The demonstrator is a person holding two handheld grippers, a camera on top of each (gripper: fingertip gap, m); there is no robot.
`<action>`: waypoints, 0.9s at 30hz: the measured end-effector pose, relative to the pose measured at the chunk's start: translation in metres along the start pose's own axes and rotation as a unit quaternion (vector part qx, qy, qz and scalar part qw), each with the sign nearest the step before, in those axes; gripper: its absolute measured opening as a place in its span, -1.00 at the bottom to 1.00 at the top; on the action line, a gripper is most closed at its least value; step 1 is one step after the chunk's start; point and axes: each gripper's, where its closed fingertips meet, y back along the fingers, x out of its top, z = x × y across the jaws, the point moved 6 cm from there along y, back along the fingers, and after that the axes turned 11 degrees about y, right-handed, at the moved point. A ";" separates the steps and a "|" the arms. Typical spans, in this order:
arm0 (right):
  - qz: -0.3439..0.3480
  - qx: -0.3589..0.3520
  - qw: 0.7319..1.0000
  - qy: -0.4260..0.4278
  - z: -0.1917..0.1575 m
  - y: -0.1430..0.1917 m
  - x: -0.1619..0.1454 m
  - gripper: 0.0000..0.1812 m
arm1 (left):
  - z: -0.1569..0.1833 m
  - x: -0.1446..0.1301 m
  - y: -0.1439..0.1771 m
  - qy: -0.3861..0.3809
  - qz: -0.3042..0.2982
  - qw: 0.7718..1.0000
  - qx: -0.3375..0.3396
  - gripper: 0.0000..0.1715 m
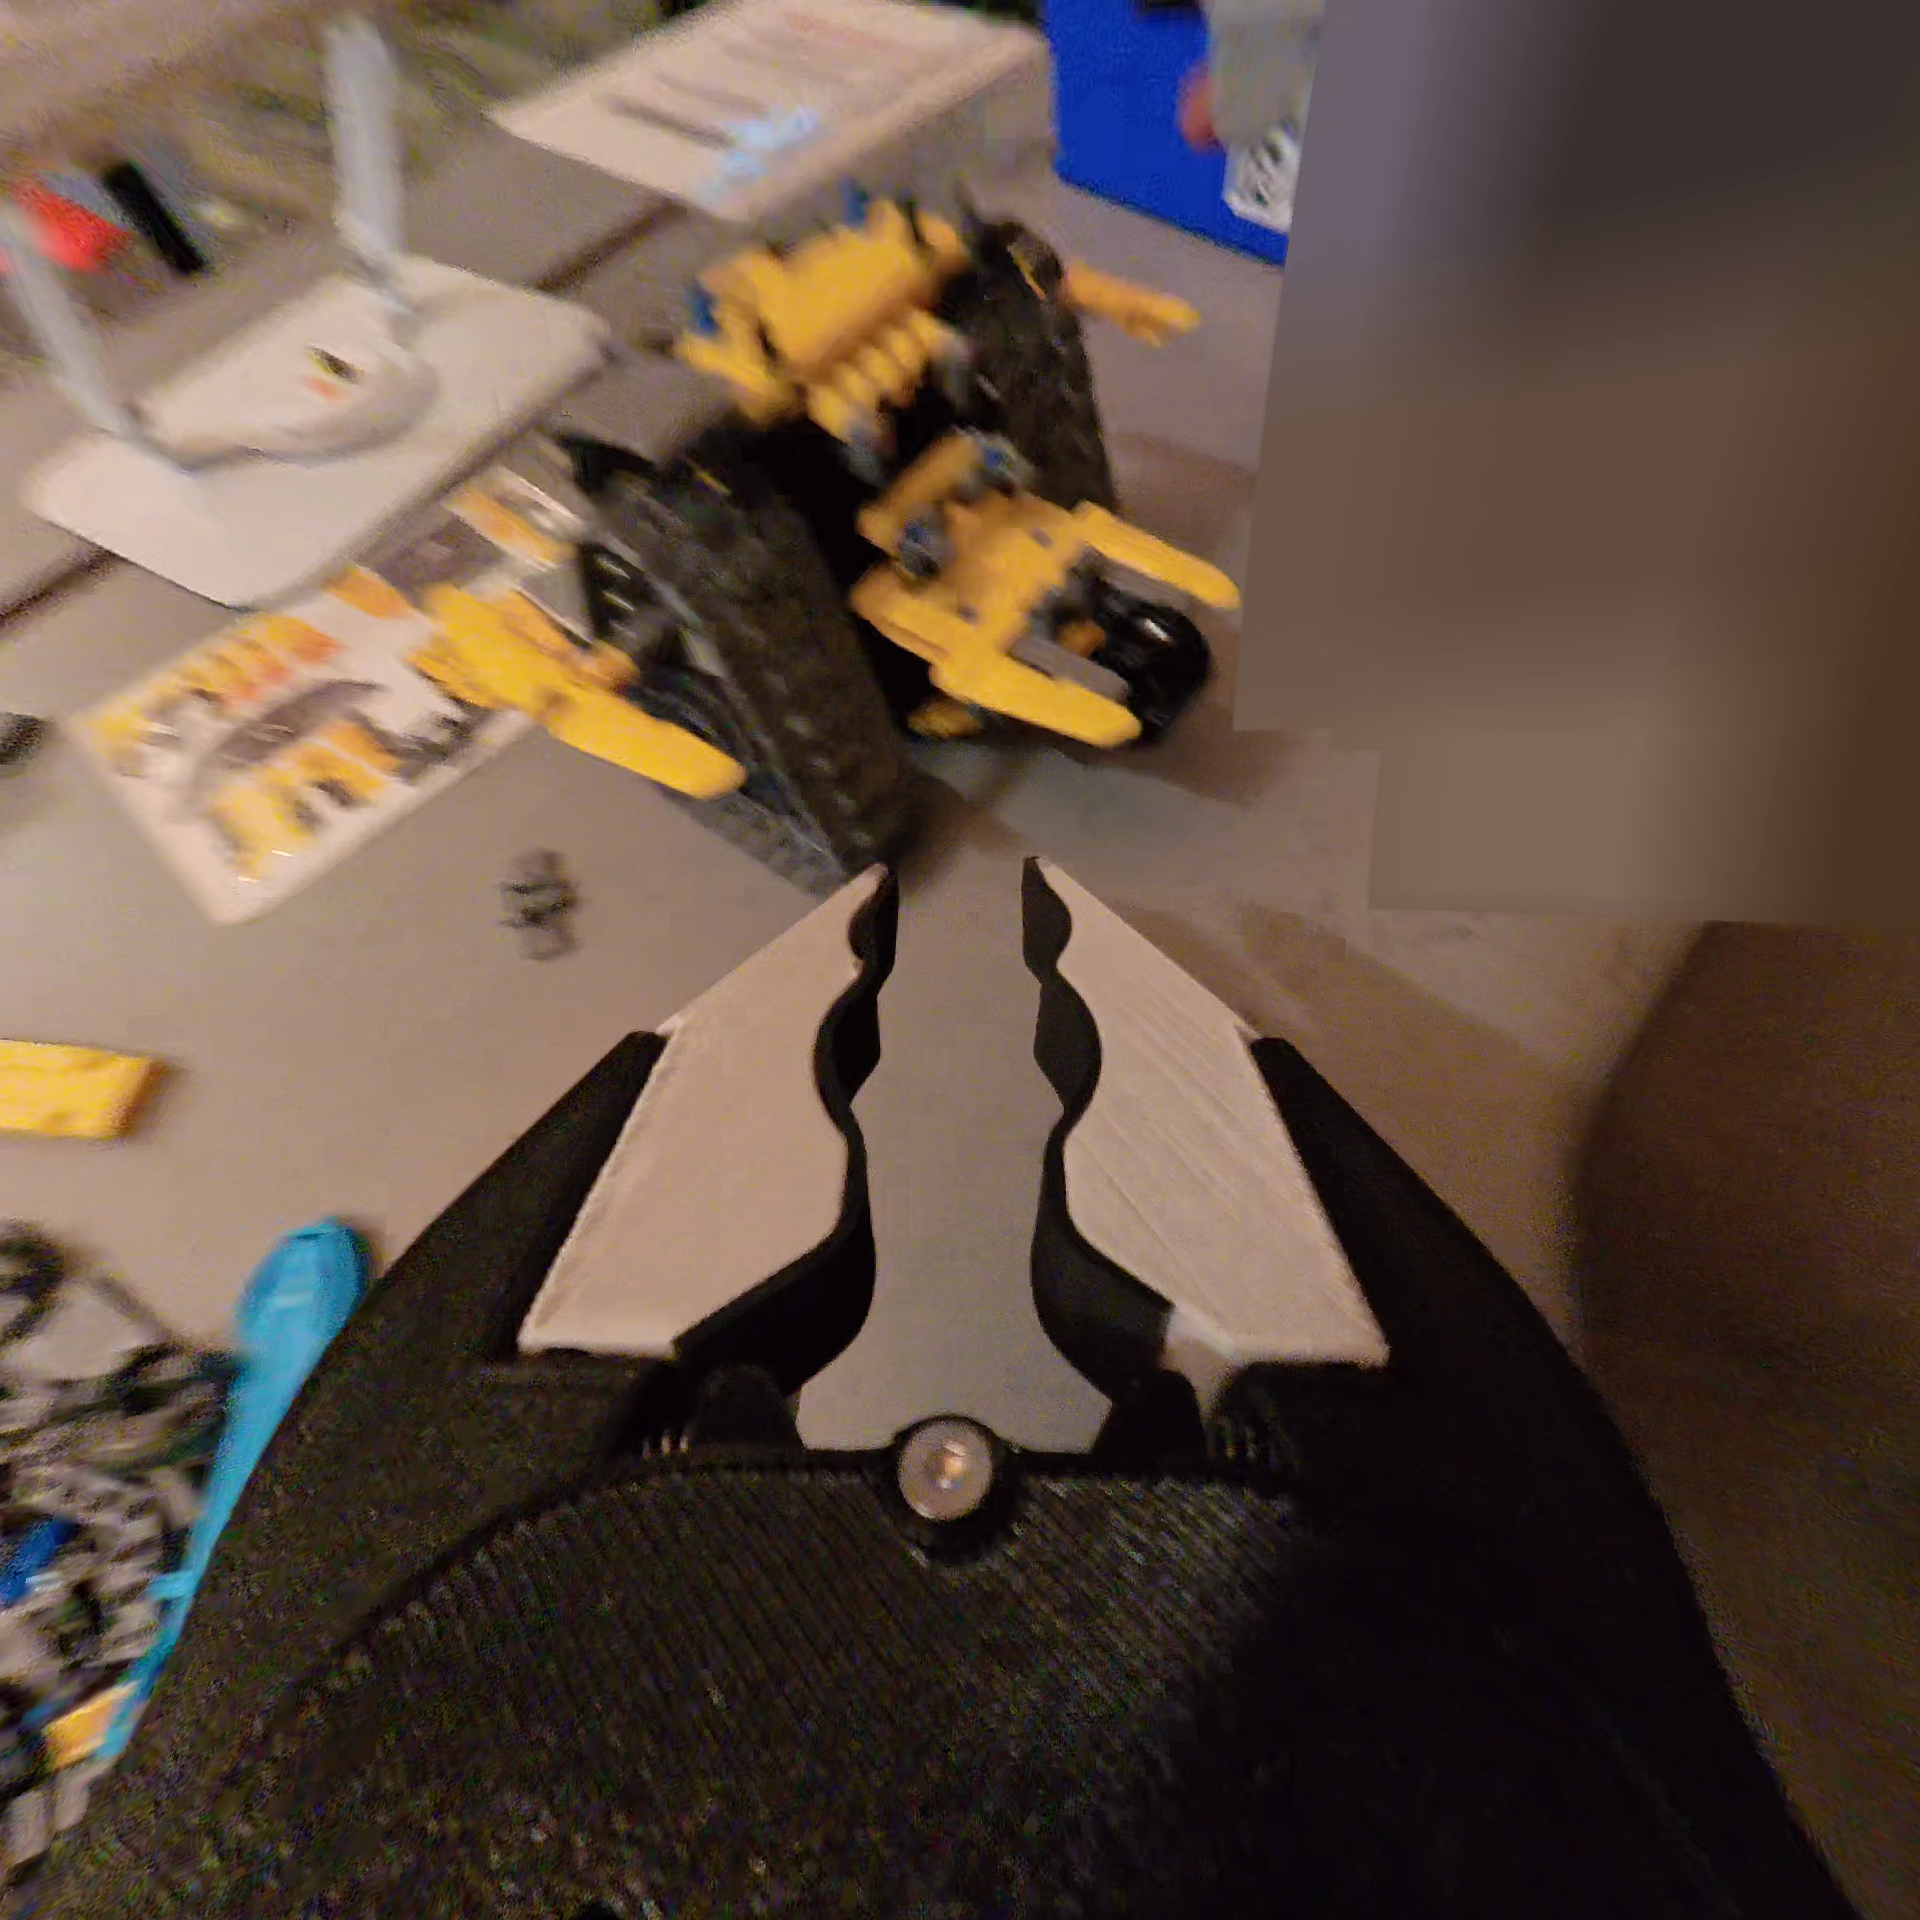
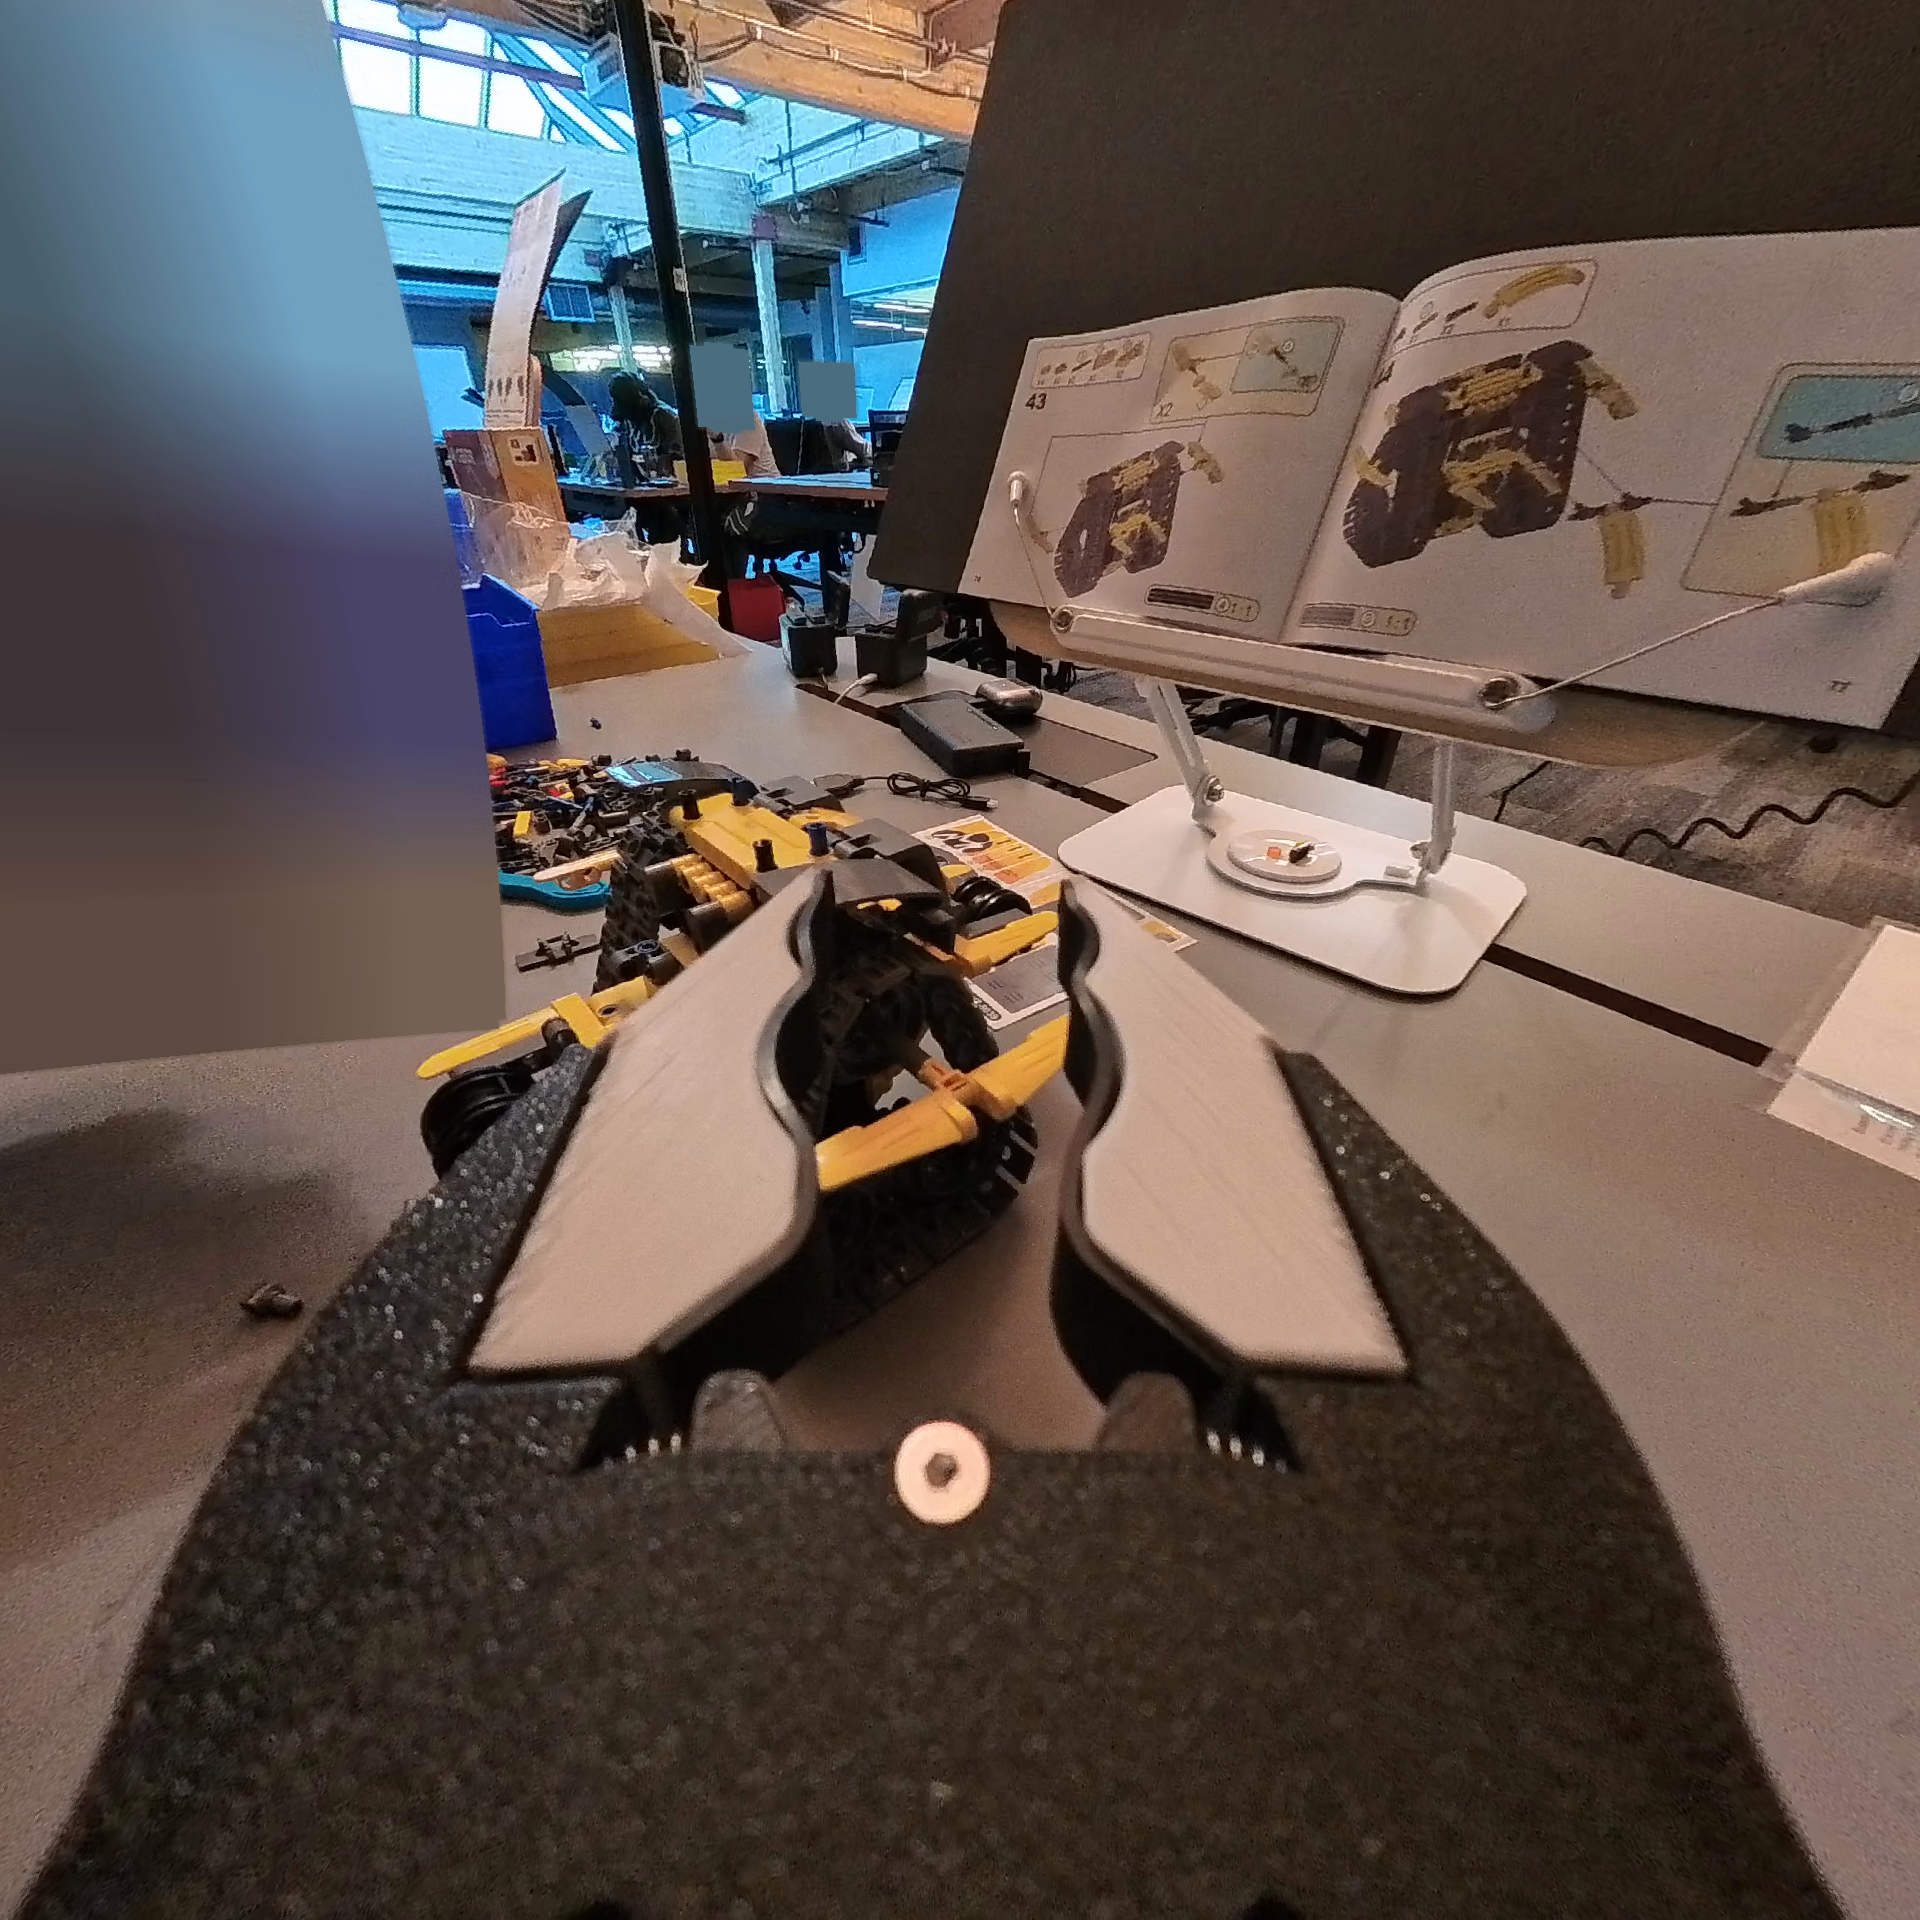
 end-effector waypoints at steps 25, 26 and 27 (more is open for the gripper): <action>-0.048 -0.010 0.998 -0.045 0.016 -0.010 -0.035 -0.50 | -0.115 0.047 -0.017 0.060 0.083 0.988 0.112 -0.54; -0.051 -0.012 0.997 -0.051 0.018 -0.010 -0.038 -0.49 | -0.114 0.045 -0.019 0.046 0.075 0.989 0.123 -0.54; -0.055 -0.014 0.997 -0.056 0.020 -0.010 -0.041 -0.49 | -0.112 0.044 -0.023 0.036 0.065 0.989 0.129 -0.53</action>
